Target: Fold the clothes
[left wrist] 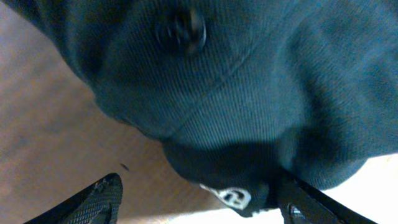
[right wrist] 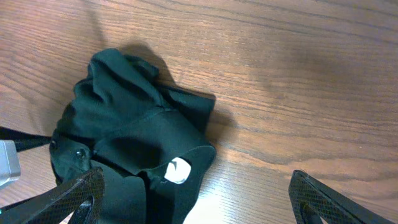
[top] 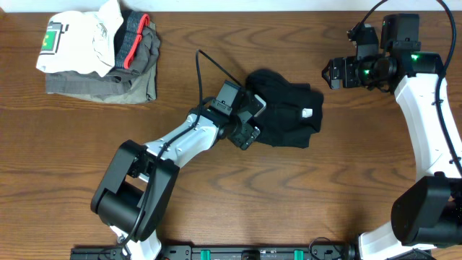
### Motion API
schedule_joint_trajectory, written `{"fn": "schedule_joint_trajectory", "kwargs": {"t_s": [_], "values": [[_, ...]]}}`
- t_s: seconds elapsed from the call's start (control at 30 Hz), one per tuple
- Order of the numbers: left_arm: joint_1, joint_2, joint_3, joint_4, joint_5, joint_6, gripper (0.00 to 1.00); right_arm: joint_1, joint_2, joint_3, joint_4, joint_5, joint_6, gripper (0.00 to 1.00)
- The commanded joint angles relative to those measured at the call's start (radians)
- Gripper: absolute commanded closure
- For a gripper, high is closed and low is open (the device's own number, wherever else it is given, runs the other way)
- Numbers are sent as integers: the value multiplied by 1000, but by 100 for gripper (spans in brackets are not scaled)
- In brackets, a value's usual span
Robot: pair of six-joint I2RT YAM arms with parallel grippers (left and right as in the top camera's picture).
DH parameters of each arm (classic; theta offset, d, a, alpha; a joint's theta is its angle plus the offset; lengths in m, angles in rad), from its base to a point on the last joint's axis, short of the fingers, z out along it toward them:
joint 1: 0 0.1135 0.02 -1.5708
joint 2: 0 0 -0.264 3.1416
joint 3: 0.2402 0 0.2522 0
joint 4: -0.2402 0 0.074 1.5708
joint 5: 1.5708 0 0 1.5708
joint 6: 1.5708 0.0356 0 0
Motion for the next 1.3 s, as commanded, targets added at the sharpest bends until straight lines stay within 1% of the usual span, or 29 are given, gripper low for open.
{"fn": "schedule_joint_trajectory", "kwargs": {"t_s": [0.0, 0.13, 0.23, 0.27, 0.37, 0.47, 0.5, 0.57, 0.6, 0.67, 0.77, 0.83, 0.93, 1.0, 1.1, 1.13, 1.17, 1.2, 1.23, 1.27], "values": [[-11, 2, 3, -26, -11, -24, 20, -8, 9, -8, -1, 18, 14, 6], [-18, 2, 3, -43, -7, -24, 20, -8, 9, -8, 1, 18, 14, 6], [-20, 3, 2, -39, 34, -24, 25, -8, 9, -8, 1, 18, 14, 6], [-20, 4, 2, -32, 61, -24, 30, -8, 9, -8, 1, 18, 14, 6], [-20, 5, 2, -2, 131, -24, 50, -8, 9, -8, 2, 18, 14, 6], [-21, 5, 2, 32, 135, -24, 66, -8, 9, -8, 0, 18, 14, 6], [-21, 5, 2, 39, 134, -24, 75, -8, 9, -8, -2, 18, 14, 6], [-21, 5, 2, 48, 126, -24, 89, -8, 9, -8, -3, 19, 14, 6], [-21, 5, 2, 49, 111, -24, 94, -8, 9, -8, -3, 19, 14, 6], [-21, 5, 2, 47, 52, -23, 94, -8, 9, -8, -3, 19, 14, 6], [-19, 5, 2, 44, -139, -19, 94, -8, 9, -8, -2, 19, 14, 6], [-7, 5, 2, 49, -297, 22, 94, -8, 9, -8, -2, 19, 14, 6], [36, 5, 2, 87, -462, 85, 94, -8, 9, -8, -2, 26, 14, 6], [82, 5, 2, 132, -503, 97, 94, -8, 9, -8, -3, 26, 14, 6], [163, 5, 2, 202, -504, 97, 94, -8, 9, -8, -3, 26, 14, 6], [188, 5, 2, 225, -504, 97, 92, -8, 9, -8, -3, 26, 14, 6], [214, 5, 2, 252, -501, 97, 84, -8, 9, -8, -3, 26, 14, 6], [243, 5, 2, 285, -498, 96, 67, -8, 9, -8, -3, 26, 14, 5], [266, 5, 2, 313, -497, 96, 55, -8, 9, -8, -2, 26, 14, 5], [293, 5, 2, 351, -497, 96, 28, -8, 9, -8, -2, 26, 14, 5]]}}
